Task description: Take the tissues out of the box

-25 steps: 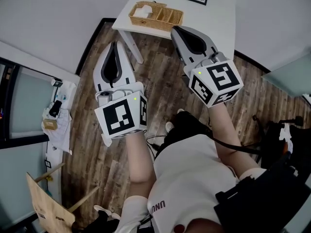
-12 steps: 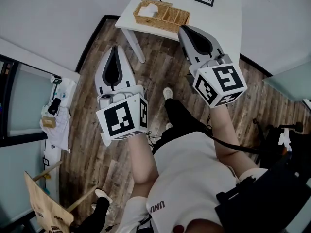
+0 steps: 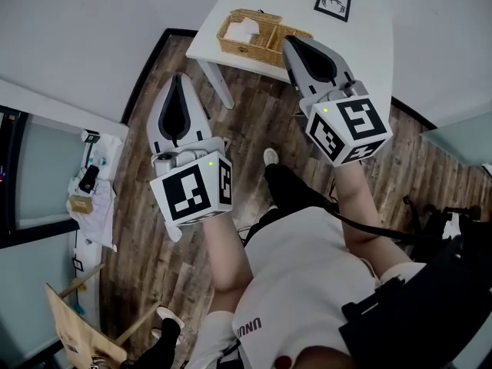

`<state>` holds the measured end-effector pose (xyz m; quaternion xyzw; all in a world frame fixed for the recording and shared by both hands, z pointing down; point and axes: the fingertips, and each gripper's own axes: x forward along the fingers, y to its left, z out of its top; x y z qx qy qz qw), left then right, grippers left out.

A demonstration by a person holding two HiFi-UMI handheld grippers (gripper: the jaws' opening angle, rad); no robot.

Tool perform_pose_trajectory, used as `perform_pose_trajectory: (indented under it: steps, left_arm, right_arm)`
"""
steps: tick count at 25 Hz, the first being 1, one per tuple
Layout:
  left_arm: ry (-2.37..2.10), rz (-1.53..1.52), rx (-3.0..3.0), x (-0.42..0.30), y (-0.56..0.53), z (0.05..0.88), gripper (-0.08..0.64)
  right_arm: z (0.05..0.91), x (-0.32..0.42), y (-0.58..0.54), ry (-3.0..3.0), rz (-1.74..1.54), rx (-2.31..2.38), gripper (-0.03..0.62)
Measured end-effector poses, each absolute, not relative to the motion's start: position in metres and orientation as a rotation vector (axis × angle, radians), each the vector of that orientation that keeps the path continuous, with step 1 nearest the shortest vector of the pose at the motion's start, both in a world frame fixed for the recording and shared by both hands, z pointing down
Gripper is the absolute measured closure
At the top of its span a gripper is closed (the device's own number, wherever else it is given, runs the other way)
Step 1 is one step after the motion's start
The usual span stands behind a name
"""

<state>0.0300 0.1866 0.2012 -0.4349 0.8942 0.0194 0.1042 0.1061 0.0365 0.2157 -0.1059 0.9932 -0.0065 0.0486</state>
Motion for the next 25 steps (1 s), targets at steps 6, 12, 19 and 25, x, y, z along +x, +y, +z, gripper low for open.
perform_pose_trajectory:
  steps: [6,12,19,25]
  left_arm:
    - [2.667,0.07,-1.258,-0.011,0.165,0.202,0.548]
    - [2.686,0.085,-1.196,-0.05,0.144,0.196,0.548]
    - [2.671,0.076,-1.218,-0.087,0.102,0.195,0.548]
    - [2.669,0.064,-1.239,-0.112,0.067,0.198,0.548]
  right_arm:
    - [0.216,0.061,0.007,3.059,-0.014,-0.299,0.572]
    - [0.218,0.022,-0.026,3.084,-0.035,-0.276,0.572]
    - [0.22,-0.02,-0.062,3.119,-0.025,-0.25,0.571]
    - [0.223,-0.041,-0.093,3.129,-0.035,-0.256,0.571]
